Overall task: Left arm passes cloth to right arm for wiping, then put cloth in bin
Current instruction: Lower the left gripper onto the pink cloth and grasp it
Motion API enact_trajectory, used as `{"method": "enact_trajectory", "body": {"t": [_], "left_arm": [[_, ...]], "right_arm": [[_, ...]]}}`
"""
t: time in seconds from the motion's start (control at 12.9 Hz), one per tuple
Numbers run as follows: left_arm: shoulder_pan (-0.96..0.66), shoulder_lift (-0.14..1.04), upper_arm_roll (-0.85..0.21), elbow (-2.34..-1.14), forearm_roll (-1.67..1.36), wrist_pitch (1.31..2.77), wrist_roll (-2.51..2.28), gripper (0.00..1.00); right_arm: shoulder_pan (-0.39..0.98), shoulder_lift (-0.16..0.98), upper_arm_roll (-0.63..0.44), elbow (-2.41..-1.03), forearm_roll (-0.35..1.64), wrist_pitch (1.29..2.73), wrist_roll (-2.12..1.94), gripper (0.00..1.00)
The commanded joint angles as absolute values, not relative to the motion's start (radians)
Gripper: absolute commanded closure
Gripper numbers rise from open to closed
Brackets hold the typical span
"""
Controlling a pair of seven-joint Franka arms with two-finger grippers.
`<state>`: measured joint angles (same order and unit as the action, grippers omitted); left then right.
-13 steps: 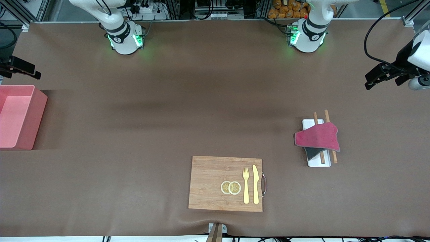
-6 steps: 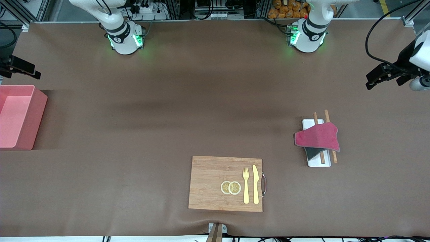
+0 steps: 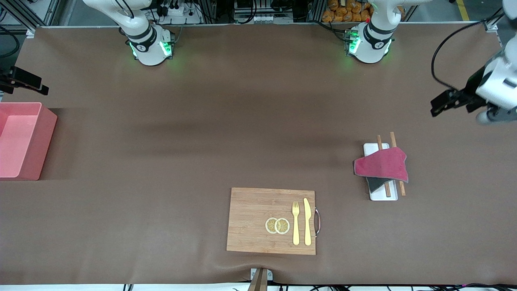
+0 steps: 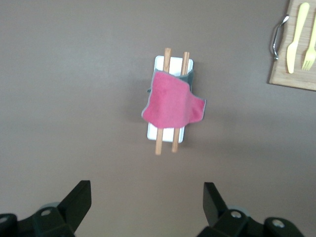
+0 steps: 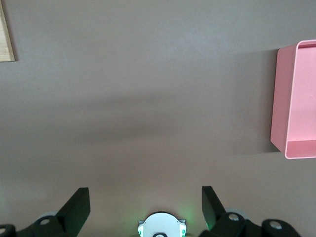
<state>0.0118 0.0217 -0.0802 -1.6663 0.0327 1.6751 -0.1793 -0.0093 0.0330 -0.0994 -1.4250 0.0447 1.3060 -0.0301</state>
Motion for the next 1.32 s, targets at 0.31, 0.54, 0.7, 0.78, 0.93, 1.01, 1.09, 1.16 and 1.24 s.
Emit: {"method": "enact_trajectory", "body": {"t": [0.31,0.54,0.7,0.78,0.93,1.01,1.09,1.16,1.24], "left_arm": [[0.014,0.237,-0.078,-1.700,0.021,1.919,-0.179,0.00],[0.015,0.295,-0.078,-1.782,0.021,2.050,-0.176,0.00],[0.020,0.302,-0.077,-1.848,0.021,2.141,-0.176,0.09],[0.023,0.317,-0.077,-1.856,0.023,2.163,-0.176,0.11],[0.034,0.345,-0.077,-1.856,0.026,2.175,-0.175,0.16],[0.037,0.356,-0.077,-1.856,0.026,2.180,-0.175,0.20],[0.035,0.360,-0.077,-1.856,0.026,2.181,-0.176,0.25],[0.037,0.370,-0.077,-1.856,0.026,2.183,-0.176,0.27],[0.037,0.377,-0.077,-1.856,0.025,2.187,-0.176,0.31]], "right_arm": [[-0.008,0.031,-0.097,-1.411,0.052,1.290,-0.020,0.00],[-0.008,0.031,-0.097,-1.411,0.052,1.292,-0.020,0.00],[-0.006,0.031,-0.097,-1.411,0.052,1.292,-0.020,0.00],[-0.006,0.031,-0.097,-1.410,0.052,1.292,-0.020,0.00],[-0.003,0.032,-0.097,-1.411,0.054,1.292,-0.020,0.00],[-0.002,0.032,-0.097,-1.411,0.052,1.292,-0.020,0.00],[0.000,0.032,-0.097,-1.411,0.052,1.292,-0.021,0.00],[0.000,0.034,-0.097,-1.411,0.052,1.292,-0.028,0.00],[0.000,0.035,-0.097,-1.411,0.052,1.292,-0.029,0.00]]}}
